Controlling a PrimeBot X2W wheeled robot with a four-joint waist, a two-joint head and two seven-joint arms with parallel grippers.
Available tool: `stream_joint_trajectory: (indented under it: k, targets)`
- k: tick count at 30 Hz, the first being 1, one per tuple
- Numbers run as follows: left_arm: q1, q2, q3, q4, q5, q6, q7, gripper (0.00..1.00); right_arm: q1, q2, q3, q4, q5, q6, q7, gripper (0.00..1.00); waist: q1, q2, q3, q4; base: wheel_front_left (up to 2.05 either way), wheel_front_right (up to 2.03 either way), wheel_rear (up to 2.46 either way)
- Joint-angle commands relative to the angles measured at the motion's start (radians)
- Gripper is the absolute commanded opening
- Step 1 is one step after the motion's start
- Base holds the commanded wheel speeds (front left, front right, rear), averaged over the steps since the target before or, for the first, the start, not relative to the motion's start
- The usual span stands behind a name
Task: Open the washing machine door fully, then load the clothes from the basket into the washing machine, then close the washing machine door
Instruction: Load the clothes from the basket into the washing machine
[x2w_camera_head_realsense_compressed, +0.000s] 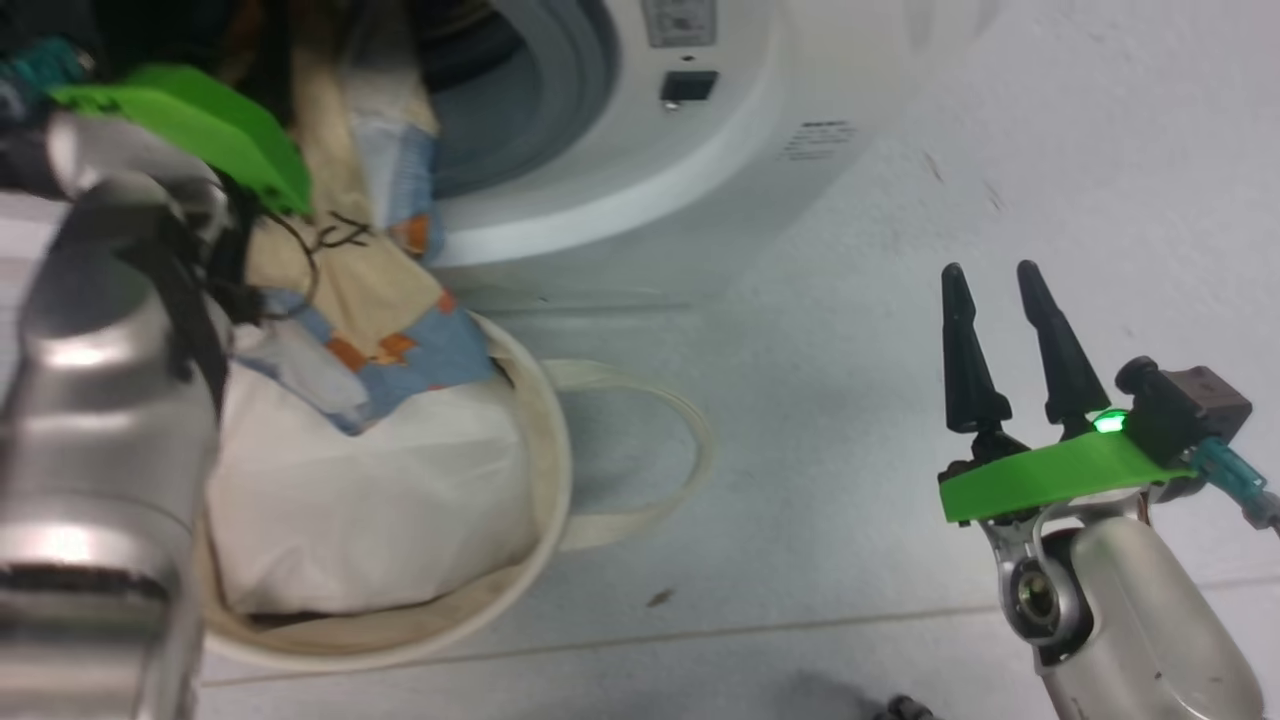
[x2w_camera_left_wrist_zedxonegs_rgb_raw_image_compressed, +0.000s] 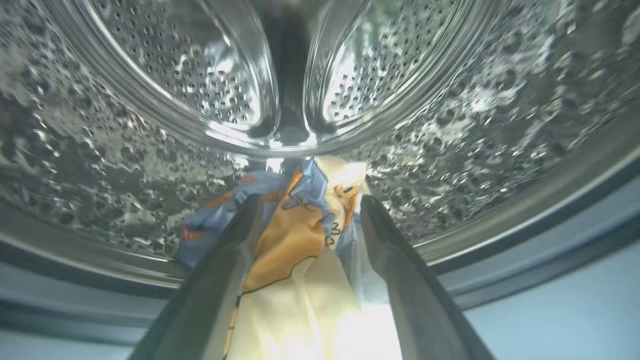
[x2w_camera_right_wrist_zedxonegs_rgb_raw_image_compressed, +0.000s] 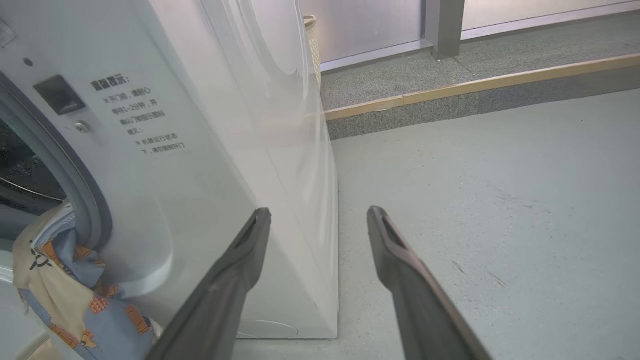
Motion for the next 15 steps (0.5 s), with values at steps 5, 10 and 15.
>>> stream_joint_trajectory:
  k: [5, 10, 15]
  targets:
    - [0.177, 0.002, 0.031, -0.240, -0.006, -0.013, -0.012, 1.00, 0.005, -0.039, 0.044, -0.005, 0.009, 0.001, -0.012, 1.00, 0.0001, 0.0000, -0.101, 0.096, 0.00, 0.00, 0.00]
    - [0.376, -0.013, 0.031, -0.374, 0.021, -0.021, -0.012, 1.00, 0.002, -0.066, 0.090, 0.029, 0.011, 0.001, -0.012, 1.00, 0.0001, 0.0000, -0.175, 0.142, 0.00, 0.00, 0.00]
    - [0.528, -0.033, 0.055, -0.472, 0.024, -0.025, -0.012, 1.00, 0.012, -0.084, 0.118, 0.050, 0.015, 0.001, -0.012, 1.00, 0.0001, 0.0000, -0.252, 0.184, 0.00, 0.00, 0.00]
